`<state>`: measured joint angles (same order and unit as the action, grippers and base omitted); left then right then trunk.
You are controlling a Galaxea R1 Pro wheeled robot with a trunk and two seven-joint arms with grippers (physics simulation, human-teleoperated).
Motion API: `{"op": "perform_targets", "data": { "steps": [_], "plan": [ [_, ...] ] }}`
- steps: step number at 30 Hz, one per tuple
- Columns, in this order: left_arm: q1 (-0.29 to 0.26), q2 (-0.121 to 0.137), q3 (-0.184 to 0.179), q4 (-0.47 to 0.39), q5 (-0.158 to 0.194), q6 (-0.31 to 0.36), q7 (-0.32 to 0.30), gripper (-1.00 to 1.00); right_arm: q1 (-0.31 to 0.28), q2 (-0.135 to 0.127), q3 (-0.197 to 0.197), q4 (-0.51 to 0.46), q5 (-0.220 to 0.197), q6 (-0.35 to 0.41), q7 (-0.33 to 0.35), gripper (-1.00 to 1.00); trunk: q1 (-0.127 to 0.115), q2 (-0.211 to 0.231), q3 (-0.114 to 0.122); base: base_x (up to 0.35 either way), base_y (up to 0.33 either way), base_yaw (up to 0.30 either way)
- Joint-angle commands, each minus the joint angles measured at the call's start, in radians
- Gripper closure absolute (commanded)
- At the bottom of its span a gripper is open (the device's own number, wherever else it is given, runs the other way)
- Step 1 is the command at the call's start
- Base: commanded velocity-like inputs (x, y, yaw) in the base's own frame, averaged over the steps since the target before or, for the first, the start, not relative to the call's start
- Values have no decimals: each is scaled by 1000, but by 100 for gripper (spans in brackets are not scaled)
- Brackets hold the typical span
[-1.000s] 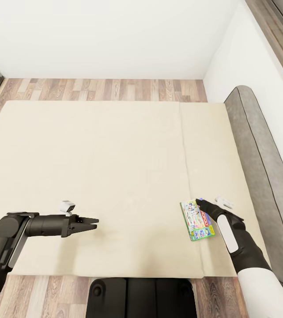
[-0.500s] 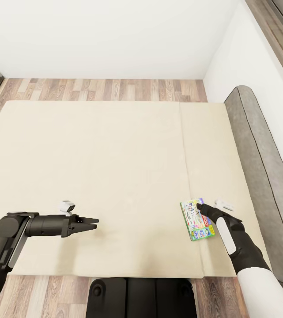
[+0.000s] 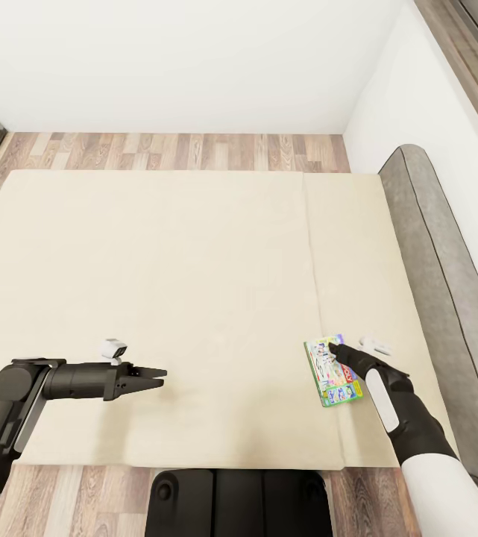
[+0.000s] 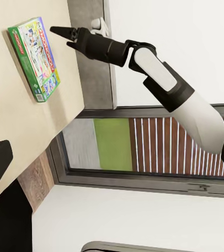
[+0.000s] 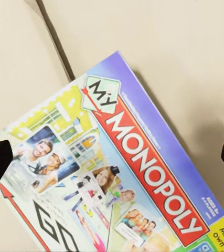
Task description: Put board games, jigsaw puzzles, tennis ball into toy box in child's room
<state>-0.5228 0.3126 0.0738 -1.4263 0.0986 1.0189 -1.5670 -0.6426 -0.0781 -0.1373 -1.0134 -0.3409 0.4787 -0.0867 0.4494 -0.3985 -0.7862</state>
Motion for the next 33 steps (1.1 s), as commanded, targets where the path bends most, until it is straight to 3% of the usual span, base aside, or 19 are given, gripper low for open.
{"op": "perform_targets", "data": {
  "steps": [1, 13, 20, 33],
  "plan": [
    [0, 0, 0, 0, 0, 11, -4, -100, 0, 0, 1, -1, -10, 4, -6, -100, 1, -2, -1, 0, 0, 0],
    [0, 0, -1, 0, 0, 10, -4, -100, 6, -2, 1, 16, -8, -2, 0, -100, 1, -2, -1, 0, 0, 0],
    [0, -1, -2, 0, 1, 10, 3, -100, 7, -3, 2, 73, -8, -61, 17, -100, 1, -2, -1, 0, 0, 0],
    [0, -32, -2, 0, 0, 10, 37, -100, 9, -5, 2, 92, -7, -78, 89, -100, 1, -2, -1, 0, 0, 0]
  ]
}}
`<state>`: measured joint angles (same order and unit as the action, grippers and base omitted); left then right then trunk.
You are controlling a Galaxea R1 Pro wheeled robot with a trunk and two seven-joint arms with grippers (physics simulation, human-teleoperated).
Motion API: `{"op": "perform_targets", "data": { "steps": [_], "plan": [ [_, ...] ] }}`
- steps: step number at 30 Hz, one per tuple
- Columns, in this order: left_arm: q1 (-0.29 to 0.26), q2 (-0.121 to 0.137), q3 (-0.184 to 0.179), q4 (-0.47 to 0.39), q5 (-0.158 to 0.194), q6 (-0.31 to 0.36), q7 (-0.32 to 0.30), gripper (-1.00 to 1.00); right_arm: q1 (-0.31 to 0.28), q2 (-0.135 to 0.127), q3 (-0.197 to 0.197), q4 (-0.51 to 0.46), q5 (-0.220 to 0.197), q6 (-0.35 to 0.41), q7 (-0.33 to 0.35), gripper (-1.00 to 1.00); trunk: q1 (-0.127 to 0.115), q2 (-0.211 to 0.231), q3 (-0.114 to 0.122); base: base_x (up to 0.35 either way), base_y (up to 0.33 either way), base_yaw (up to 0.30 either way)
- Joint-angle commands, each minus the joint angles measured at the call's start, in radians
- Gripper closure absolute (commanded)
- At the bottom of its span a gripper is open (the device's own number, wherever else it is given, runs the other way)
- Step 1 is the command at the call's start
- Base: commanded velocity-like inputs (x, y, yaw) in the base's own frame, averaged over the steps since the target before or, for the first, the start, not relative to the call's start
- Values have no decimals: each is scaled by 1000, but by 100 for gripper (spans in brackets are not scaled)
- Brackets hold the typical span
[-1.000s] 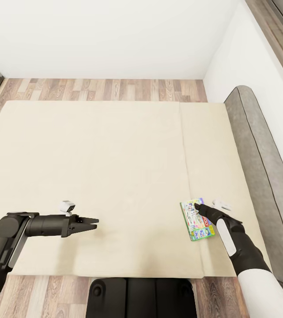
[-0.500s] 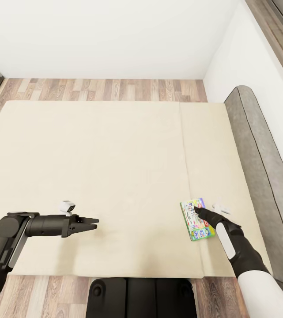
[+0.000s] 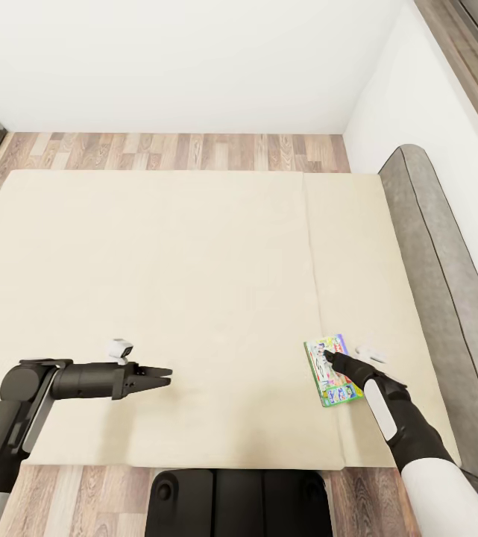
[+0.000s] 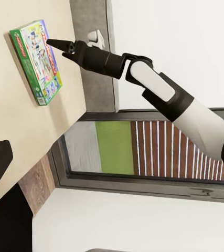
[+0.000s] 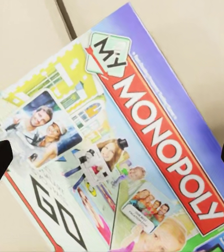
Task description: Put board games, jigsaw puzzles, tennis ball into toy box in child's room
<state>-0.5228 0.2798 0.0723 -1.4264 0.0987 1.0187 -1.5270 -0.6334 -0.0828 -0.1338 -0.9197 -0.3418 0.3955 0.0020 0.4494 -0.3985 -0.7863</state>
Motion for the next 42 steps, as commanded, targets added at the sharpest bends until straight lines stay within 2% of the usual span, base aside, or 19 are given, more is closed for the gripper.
{"op": "perform_targets", "data": {
  "steps": [1, 35, 42],
  "plan": [
    [0, 0, 0, 0, 0, 11, -3, -100, 0, 0, -1, -1, -6, 5, 2, -100, 1, -2, -1, 0, 0, 0],
    [0, -1, 0, 0, 1, 11, 1, -100, 1, -1, -4, 19, -6, -5, -1, -100, 1, -2, -1, 0, 0, 0],
    [0, -1, 0, 0, 1, 11, 1, -100, 1, -20, -6, 22, -11, -28, -8, -100, 1, -2, -1, 0, 0, 0]
  ]
}}
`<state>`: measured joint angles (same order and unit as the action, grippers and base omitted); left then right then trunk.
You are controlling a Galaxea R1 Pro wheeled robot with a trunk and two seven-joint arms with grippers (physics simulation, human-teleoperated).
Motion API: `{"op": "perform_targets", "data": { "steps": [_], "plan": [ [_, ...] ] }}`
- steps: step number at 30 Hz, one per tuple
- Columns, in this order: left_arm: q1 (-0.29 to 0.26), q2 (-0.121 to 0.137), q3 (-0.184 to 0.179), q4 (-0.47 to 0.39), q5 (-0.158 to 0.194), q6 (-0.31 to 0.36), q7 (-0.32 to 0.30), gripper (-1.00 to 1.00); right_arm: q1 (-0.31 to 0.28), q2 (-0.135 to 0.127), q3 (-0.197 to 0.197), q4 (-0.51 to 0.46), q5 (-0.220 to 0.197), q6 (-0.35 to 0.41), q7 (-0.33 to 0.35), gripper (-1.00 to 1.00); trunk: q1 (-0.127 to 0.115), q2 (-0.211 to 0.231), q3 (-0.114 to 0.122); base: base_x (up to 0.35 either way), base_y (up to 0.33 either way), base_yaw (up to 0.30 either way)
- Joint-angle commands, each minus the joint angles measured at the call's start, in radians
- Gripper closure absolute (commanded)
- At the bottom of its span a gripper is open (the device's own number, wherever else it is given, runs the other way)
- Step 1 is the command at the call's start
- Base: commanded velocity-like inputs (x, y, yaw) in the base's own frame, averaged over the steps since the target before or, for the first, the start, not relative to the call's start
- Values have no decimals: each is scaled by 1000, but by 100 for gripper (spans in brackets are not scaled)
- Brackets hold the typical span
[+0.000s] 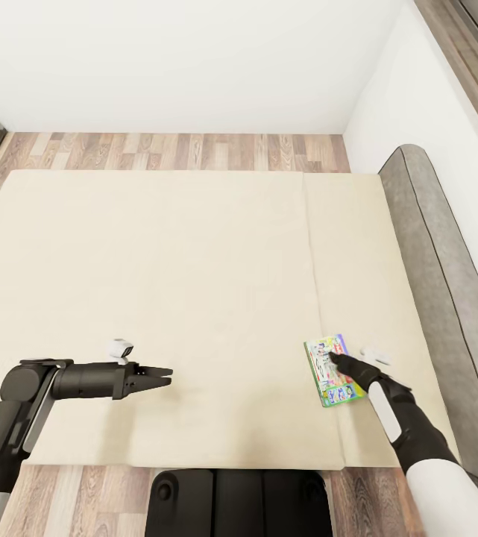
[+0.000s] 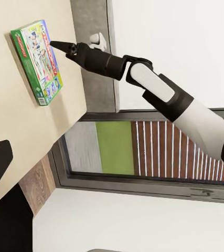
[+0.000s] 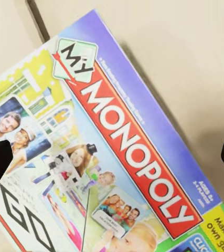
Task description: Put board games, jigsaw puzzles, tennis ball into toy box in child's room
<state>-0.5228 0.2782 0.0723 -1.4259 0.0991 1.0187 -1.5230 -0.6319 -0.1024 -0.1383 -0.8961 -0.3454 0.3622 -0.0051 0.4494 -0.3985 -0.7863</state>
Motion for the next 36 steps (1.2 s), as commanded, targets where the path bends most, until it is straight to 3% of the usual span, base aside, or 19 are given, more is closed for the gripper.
{"op": "perform_targets", "data": {
  "steps": [1, 23, 36],
  "plan": [
    [0, 0, 0, 0, 0, 11, -3, -100, 0, -2, -1, -1, -7, 1, -1, -100, 1, -2, -1, 0, 0, 0],
    [0, 1, 0, 0, 1, 11, -5, -100, 0, -11, -4, 49, -6, -40, -3, -100, 1, -2, -1, 0, 0, 0],
    [0, 1, 0, 1, 0, 11, -5, -100, -13, -11, 2, 127, 0, -71, 1, -100, 1, -2, -1, 0, 0, 0]
  ]
}}
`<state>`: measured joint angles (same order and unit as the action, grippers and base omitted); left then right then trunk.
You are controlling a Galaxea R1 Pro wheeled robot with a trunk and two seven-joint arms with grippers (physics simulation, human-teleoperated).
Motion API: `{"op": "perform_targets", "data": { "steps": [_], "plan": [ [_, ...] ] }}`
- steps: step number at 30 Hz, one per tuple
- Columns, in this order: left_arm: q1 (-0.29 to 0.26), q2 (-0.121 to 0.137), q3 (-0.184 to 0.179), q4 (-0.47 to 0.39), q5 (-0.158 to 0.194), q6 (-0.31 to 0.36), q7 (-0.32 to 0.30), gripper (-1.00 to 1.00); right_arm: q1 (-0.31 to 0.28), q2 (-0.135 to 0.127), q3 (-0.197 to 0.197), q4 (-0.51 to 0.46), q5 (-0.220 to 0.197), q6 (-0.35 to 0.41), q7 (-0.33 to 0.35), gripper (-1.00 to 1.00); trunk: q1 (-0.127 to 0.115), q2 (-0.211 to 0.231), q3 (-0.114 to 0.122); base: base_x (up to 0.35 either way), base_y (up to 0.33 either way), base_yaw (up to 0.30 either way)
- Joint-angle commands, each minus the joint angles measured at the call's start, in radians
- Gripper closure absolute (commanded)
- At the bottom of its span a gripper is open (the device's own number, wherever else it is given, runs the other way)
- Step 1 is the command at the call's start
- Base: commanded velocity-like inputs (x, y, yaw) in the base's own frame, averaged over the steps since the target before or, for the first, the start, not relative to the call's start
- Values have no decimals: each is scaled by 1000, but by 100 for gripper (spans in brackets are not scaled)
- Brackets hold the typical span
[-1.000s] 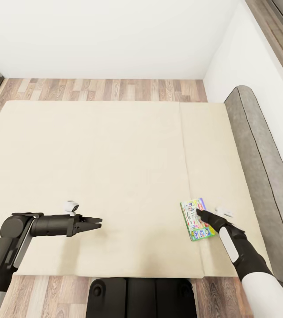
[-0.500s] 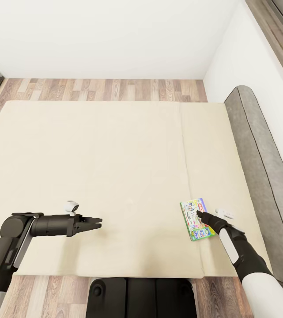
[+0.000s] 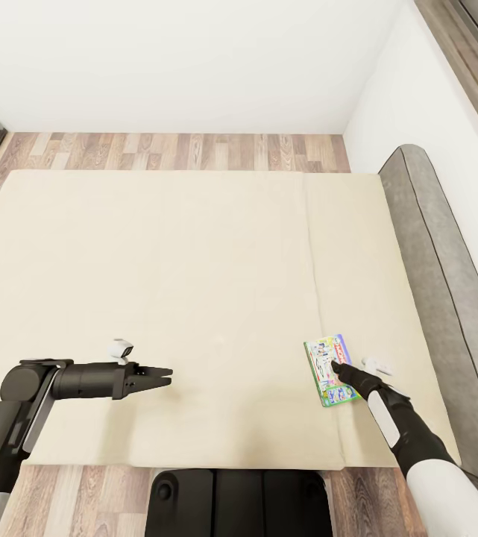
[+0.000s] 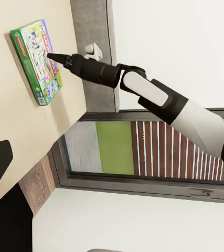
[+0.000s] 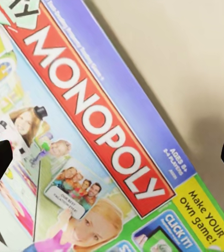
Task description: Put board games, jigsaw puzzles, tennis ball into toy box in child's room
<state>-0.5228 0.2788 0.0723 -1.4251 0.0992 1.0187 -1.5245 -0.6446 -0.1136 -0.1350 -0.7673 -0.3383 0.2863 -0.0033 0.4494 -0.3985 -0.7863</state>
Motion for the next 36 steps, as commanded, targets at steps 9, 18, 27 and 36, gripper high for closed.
{"op": "perform_targets", "data": {
  "steps": [9, 18, 27, 36],
  "plan": [
    [0, 0, 0, 0, 0, 11, -2, -100, -1, 0, 0, 3, -6, 4, 0, -100, 1, -2, -1, 0, 0, 0],
    [0, 0, 0, 0, 0, 11, -2, -100, 0, 3, -1, 5, 57, 2, 3, -100, 1, -2, -1, 0, 0, 0],
    [0, 0, 0, 0, 0, 11, -2, -100, 0, 7, -2, 5, 94, -12, 6, -100, 1, -2, -1, 0, 0, 0],
    [0, 0, 0, 0, 0, 11, -2, -100, 0, 7, -2, 6, 98, -14, 7, -100, 1, -2, -1, 0, 0, 0]
  ]
}}
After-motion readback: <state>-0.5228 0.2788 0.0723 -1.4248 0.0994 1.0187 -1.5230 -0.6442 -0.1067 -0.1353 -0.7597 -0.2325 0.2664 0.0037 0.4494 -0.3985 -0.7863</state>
